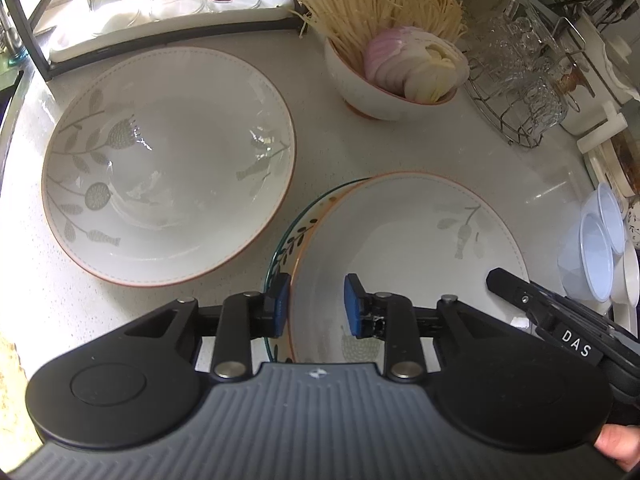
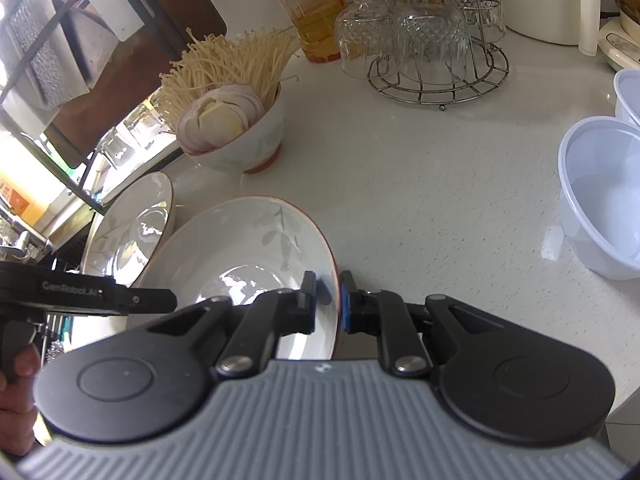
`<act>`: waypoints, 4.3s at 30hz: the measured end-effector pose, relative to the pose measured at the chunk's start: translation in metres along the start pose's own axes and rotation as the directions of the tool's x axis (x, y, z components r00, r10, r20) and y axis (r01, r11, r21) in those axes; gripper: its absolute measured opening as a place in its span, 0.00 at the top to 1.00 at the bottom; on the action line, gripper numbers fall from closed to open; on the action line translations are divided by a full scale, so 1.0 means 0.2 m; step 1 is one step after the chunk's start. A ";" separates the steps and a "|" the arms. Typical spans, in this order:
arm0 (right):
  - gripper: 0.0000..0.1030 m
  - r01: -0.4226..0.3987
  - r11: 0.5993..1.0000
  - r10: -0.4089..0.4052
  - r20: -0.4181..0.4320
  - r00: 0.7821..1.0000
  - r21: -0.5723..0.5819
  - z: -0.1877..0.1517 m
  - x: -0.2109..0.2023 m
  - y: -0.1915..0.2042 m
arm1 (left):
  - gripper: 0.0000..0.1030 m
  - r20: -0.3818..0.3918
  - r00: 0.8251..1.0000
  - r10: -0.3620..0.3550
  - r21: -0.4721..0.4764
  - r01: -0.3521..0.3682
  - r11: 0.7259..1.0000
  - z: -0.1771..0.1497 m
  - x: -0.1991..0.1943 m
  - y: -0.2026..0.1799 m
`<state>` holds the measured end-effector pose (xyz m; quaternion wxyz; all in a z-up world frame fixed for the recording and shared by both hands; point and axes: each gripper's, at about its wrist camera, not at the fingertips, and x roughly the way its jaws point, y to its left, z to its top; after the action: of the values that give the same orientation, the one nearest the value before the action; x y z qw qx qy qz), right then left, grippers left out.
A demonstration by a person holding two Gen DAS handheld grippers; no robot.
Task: Organize plates and bowls
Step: 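Lower the white plate onto the floral plate and open both grippers, then raise both grippers and move toward the second white leaf-pattern plate, then close both grippers on the rim of the second white plate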
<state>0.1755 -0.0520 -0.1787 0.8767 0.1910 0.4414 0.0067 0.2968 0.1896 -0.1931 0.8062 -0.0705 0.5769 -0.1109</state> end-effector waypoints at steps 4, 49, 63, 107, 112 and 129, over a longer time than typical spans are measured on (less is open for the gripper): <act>0.85 -0.005 1.000 0.005 -0.004 1.000 0.003 -0.01 0.01 0.00 | 0.69 -0.012 1.000 -0.018 -0.018 0.018 1.000 -0.01 -0.02 0.02; 0.61 0.026 1.000 -0.025 0.014 1.000 -0.004 0.01 0.00 0.01 | 0.63 -0.014 0.999 -0.040 -0.068 0.039 0.997 -0.07 -0.14 0.08; 0.57 -0.018 0.998 0.024 0.102 0.995 -0.060 0.08 -0.25 0.02 | 0.63 0.139 0.990 -0.030 -0.038 0.035 0.999 -0.11 -0.42 -0.10; 0.57 -0.118 0.978 0.148 0.172 0.974 -0.174 0.27 -0.64 0.21 | 0.63 0.377 0.926 -0.011 -0.009 0.016 1.000 -0.06 -0.90 -0.21; 0.57 -0.107 0.980 0.133 0.158 0.978 -0.168 0.32 -0.57 0.27 | 0.62 0.371 0.928 -0.015 -0.007 0.019 1.000 0.00 -0.86 -0.12; 0.57 -0.069 0.989 0.075 0.039 0.996 -0.133 0.38 -0.24 0.45 | 0.47 0.305 0.952 -0.017 -0.049 0.034 0.998 0.17 -0.61 0.30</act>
<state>0.2205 -0.0021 -0.0700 0.8962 0.1487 0.4133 0.0631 0.2975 0.2779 -0.0848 0.8817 -0.1160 0.4476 -0.0936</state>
